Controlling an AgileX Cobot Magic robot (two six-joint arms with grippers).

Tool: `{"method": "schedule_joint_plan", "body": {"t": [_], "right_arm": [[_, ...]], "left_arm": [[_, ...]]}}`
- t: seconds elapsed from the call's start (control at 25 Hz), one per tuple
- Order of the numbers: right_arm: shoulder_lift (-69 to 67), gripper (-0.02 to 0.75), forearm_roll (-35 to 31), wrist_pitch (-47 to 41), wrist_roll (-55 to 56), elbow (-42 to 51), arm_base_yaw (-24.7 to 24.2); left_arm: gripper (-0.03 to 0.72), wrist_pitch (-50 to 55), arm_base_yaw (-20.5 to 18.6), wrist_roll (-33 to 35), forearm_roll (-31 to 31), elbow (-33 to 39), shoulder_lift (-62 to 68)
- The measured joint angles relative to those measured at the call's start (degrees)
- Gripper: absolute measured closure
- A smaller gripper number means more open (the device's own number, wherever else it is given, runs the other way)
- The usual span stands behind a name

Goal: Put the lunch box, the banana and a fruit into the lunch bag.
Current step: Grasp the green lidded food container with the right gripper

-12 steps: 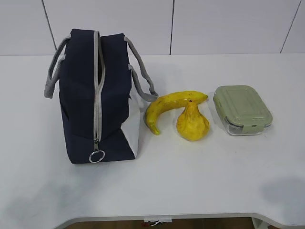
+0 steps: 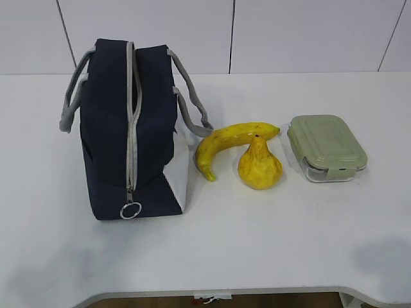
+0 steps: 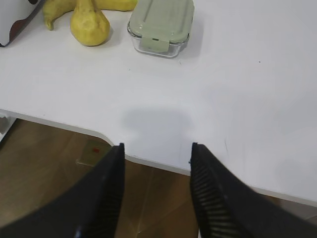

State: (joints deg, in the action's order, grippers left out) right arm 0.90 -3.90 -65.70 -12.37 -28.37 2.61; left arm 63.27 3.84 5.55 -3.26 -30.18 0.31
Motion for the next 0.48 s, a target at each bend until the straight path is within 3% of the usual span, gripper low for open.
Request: {"method": "schedule_joint_plan", "body": {"t": [0.48], "right_arm": [[-2.16, 0.375, -0.73, -0.11, 5.4, -3.83, 0.0]], "left_arm": [[0.454, 0.0, 0.0, 0.0, 0.0, 0.0, 0.0]]}}
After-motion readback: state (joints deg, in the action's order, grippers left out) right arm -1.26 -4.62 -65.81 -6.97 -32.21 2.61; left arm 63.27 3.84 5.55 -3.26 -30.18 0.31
